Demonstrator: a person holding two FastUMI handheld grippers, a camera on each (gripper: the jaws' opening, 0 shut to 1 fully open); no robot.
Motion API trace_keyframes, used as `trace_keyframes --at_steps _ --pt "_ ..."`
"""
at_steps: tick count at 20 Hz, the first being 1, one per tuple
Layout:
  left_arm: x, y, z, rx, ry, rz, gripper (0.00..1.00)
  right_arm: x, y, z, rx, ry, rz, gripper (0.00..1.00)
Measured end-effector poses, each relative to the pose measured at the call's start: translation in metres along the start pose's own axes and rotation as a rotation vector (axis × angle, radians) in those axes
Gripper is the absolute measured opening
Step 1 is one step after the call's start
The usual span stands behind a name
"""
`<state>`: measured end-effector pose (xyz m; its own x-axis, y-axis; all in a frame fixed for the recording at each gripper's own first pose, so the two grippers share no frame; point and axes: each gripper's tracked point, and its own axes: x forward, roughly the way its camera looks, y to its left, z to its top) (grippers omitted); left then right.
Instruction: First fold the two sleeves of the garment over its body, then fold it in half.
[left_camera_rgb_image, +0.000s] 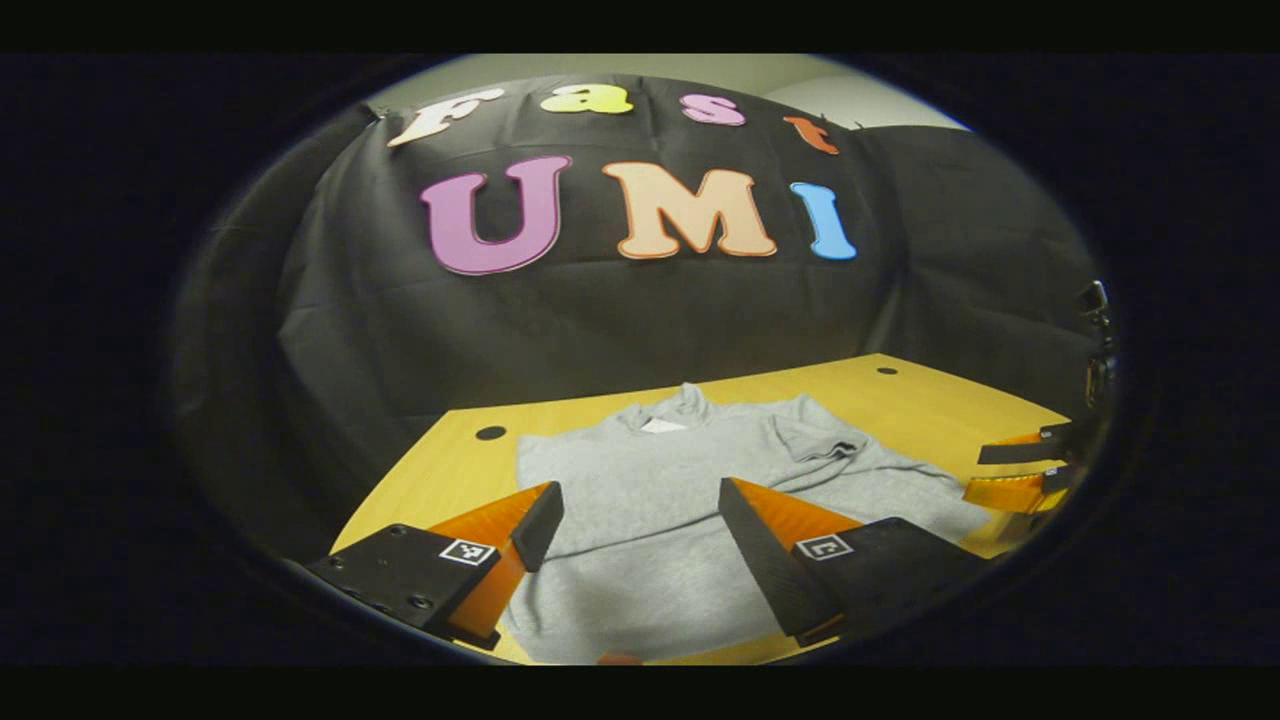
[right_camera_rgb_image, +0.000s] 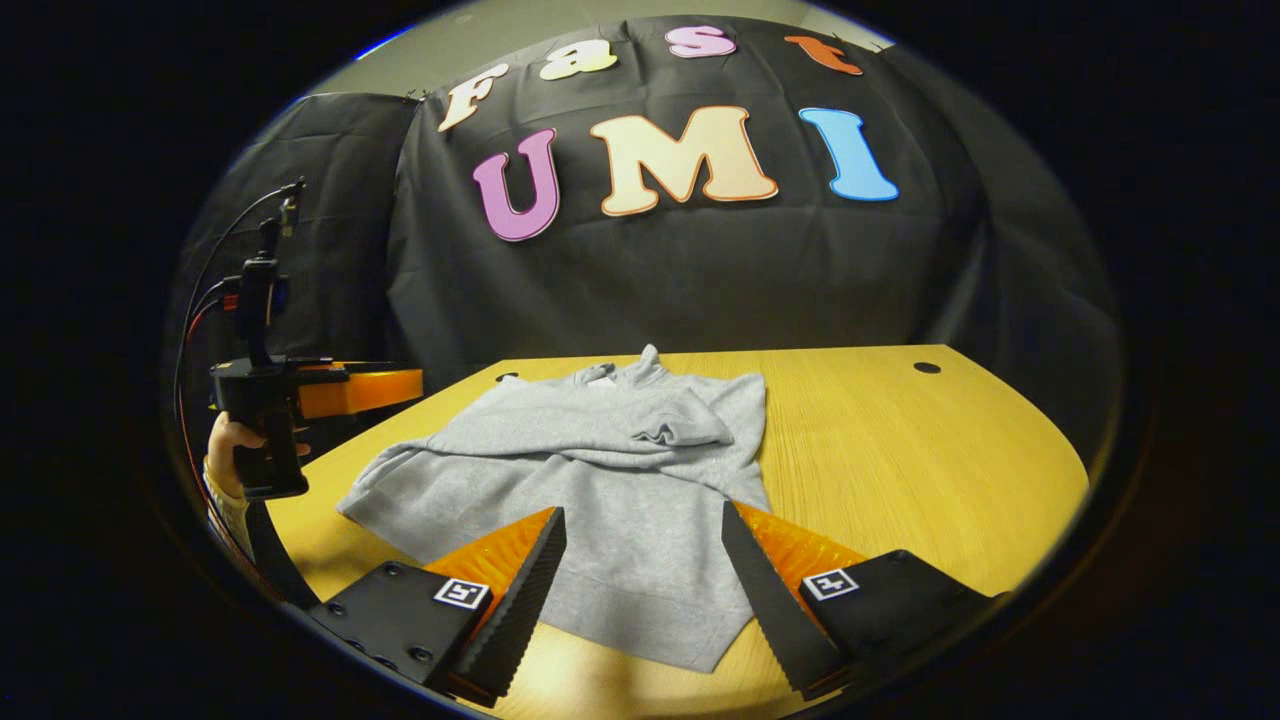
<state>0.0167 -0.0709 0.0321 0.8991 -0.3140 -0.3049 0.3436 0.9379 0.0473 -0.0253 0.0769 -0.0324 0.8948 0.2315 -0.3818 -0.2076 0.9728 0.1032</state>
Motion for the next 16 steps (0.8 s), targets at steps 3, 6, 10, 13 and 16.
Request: trace_keyframes --at_steps 3,6,10,13,16 --pt "-0.021 0.012 -0.031 -0.013 0.054 0.018 0.93 -0.004 0.001 -0.014 0.000 0.040 -0.013 0.97" --pt "-0.036 0.019 -0.066 -0.014 0.121 0.030 0.97 -0.006 -0.003 -0.031 0.000 0.084 -0.033 0.98" --pt "-0.054 0.024 -0.106 -0.016 0.207 0.025 0.94 -0.009 -0.009 -0.051 -0.010 0.149 -0.063 0.98" --pt "-0.057 0.025 -0.122 -0.030 0.239 0.027 0.93 -0.007 -0.013 -0.061 -0.033 0.180 -0.084 0.98" --pt "-0.057 0.023 -0.132 -0.042 0.257 0.031 0.94 -0.007 -0.013 -0.070 -0.048 0.201 -0.094 0.98"
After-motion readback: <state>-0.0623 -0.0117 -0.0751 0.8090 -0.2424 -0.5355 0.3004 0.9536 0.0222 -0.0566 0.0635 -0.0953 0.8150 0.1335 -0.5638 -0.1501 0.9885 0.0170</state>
